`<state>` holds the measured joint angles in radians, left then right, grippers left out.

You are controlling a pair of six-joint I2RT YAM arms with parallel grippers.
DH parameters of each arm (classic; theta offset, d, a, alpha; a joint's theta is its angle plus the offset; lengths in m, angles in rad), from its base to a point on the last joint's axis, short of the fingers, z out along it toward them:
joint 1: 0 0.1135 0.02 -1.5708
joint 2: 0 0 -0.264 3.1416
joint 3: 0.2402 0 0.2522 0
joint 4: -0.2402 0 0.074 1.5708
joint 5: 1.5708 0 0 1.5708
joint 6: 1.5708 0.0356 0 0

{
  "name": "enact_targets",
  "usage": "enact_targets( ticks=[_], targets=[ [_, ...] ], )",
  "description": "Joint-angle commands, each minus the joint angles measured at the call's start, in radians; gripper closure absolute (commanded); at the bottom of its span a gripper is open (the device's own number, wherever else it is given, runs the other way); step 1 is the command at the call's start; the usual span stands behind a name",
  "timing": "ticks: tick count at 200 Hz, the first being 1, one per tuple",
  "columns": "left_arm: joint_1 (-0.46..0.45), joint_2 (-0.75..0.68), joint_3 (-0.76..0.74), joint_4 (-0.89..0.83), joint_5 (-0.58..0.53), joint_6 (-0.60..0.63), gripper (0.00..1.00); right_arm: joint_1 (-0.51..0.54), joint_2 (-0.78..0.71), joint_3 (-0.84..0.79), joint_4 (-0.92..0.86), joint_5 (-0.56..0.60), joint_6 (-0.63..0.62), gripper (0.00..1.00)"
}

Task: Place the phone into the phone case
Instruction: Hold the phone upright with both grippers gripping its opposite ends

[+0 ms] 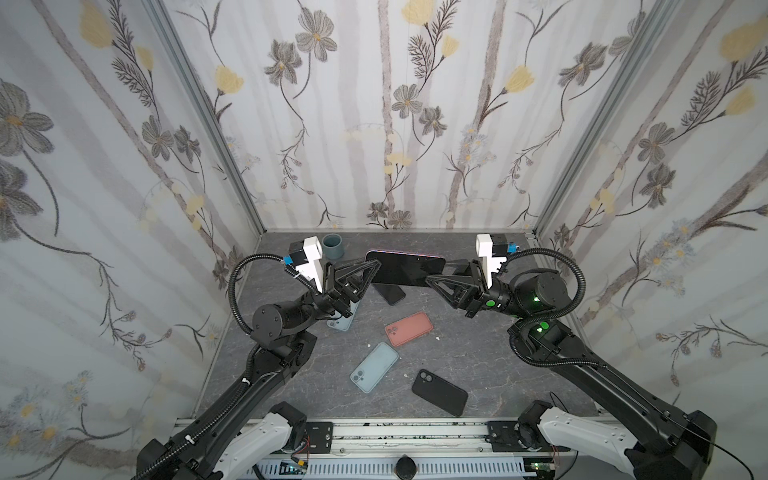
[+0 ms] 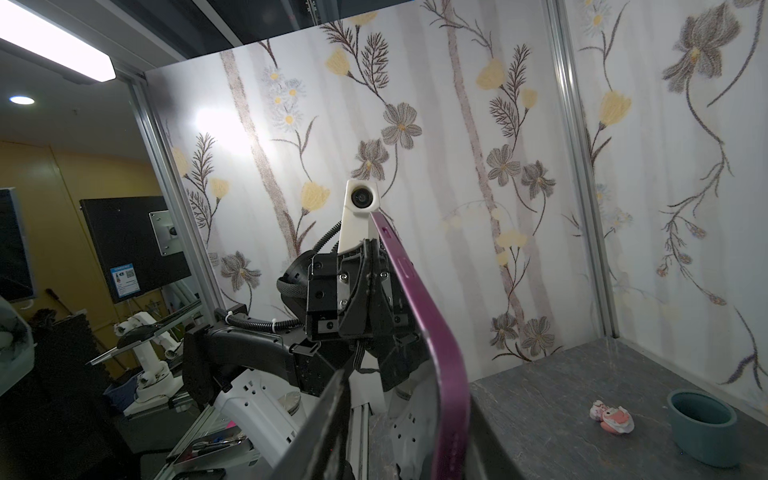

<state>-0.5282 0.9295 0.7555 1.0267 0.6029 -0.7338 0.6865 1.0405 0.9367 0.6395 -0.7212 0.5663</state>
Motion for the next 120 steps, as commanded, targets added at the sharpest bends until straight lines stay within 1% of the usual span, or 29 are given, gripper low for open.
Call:
enact_targets(
  ticks=[1, 27, 49, 58, 70, 93, 120],
  targets=[
    [0.002, -0.006, -0.008, 0.079, -0.023, -0.006, 1.0, 0.01, 0.007, 0.001, 0.083, -0.034, -0.003, 0.69],
    [0.002, -0.009, -0.008, 0.072, -0.025, 0.004, 1.0, 0.018, 0.019, 0.004, 0.117, -0.04, -0.002, 0.78],
    [0.002, -0.012, -0.012, 0.068, -0.032, 0.017, 1.0, 0.019, 0.03, 0.013, 0.113, -0.04, -0.005, 0.92],
    [0.002, -0.016, -0.011, 0.061, -0.034, 0.027, 1.0, 0.019, 0.032, 0.016, 0.113, -0.044, -0.006, 0.94],
    [0.002, -0.022, -0.01, 0.047, -0.038, 0.043, 1.0, 0.019, 0.037, 0.02, 0.108, -0.043, -0.01, 1.0],
    [0.002, -0.035, -0.016, 0.027, -0.063, 0.074, 1.0, 0.019, 0.039, 0.024, 0.11, -0.038, -0.01, 1.0],
    [0.002, -0.06, -0.027, -0.011, -0.128, 0.112, 1.0, 0.019, 0.038, 0.013, 0.114, -0.015, -0.01, 1.0]
  ],
)
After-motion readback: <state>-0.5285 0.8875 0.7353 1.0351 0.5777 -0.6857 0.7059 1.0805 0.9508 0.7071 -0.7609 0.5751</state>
